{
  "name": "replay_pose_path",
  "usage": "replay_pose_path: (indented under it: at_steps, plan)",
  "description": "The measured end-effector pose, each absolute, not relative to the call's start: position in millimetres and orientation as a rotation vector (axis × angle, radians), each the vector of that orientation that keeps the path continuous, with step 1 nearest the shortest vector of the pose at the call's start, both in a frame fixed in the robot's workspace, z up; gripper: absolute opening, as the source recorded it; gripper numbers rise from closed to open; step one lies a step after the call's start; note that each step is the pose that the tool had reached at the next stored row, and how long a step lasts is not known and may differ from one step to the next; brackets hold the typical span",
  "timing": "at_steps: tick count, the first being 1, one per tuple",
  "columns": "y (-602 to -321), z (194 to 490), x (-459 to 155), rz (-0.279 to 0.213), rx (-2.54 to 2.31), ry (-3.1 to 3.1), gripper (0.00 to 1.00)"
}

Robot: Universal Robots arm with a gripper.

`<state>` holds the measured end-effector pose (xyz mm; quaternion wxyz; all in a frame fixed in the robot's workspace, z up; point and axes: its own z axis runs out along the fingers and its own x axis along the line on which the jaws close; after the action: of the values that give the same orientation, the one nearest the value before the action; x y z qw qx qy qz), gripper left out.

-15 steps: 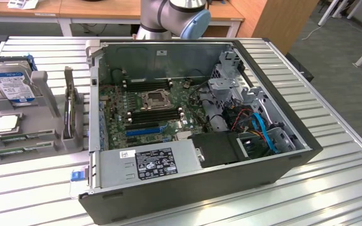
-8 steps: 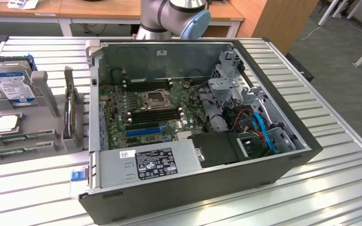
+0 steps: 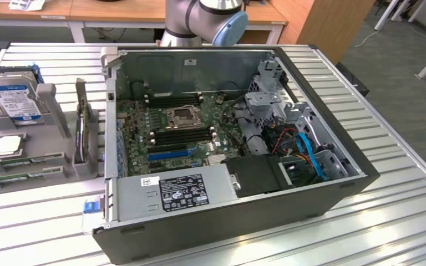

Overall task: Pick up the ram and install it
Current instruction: 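Pick up the ram and move it above insertion slot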

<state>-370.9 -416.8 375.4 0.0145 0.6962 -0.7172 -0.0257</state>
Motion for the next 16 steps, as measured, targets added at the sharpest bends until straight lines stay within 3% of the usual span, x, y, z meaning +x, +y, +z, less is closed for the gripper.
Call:
replay_pose_path:
  at_steps: [1, 2, 11, 16]
  plan:
    - [-416.8, 375.3, -370.9, -0.080, 2.167, -2.233, 0.16]
    - [-416.8, 375.4, -370.9, -0.080, 2.167, -2.233, 0.24]
    - [-416.8, 375.4, -370.9, -0.080, 2.167, -2.233, 0.24]
    - [-416.8, 375.4, -370.9, -0.080, 2.167, -2.233, 0.31]
